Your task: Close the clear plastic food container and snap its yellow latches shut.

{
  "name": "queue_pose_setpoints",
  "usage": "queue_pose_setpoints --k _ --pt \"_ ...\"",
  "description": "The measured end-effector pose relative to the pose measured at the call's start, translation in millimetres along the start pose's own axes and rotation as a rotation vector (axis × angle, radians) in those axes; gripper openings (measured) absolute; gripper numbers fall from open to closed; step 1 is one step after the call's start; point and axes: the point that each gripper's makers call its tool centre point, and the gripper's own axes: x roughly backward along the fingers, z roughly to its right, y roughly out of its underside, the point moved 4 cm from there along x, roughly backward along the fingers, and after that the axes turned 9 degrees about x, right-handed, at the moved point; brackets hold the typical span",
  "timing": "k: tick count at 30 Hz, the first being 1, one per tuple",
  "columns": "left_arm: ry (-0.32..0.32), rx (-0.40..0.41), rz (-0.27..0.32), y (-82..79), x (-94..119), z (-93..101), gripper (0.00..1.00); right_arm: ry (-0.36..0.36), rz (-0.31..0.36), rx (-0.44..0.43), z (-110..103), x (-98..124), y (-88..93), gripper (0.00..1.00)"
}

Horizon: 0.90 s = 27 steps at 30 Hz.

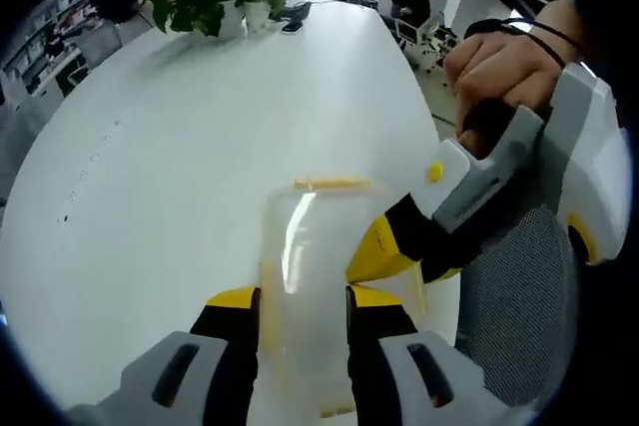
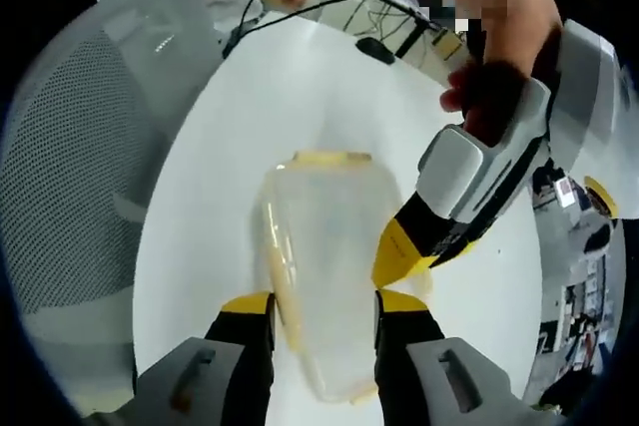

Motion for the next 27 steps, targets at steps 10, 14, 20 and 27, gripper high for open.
queue_pose_setpoints --k 10,14,20,27 --pt "-0.074 -0.117 0.007 9.3 12 9.3 0.45 -0.036 -0.034 -0.126 3 3 -6.5 0.37" --pt "-0.101 -0.077 0.059 12.6 23 9.6 0.46 -0.044 -0.047 -0.133 6 1 -9.0 0.37" --pt "-0.148 -0.054 0.070 18.8 31 16.2 0.49 -0.108 -0.023 -0.150 14 3 -10.0 0.37" --pt "-0.170 -0.028 0.065 26.8 32 26.2 0.57 -0.193 0.101 -0.155 27 17 -9.1 0.33"
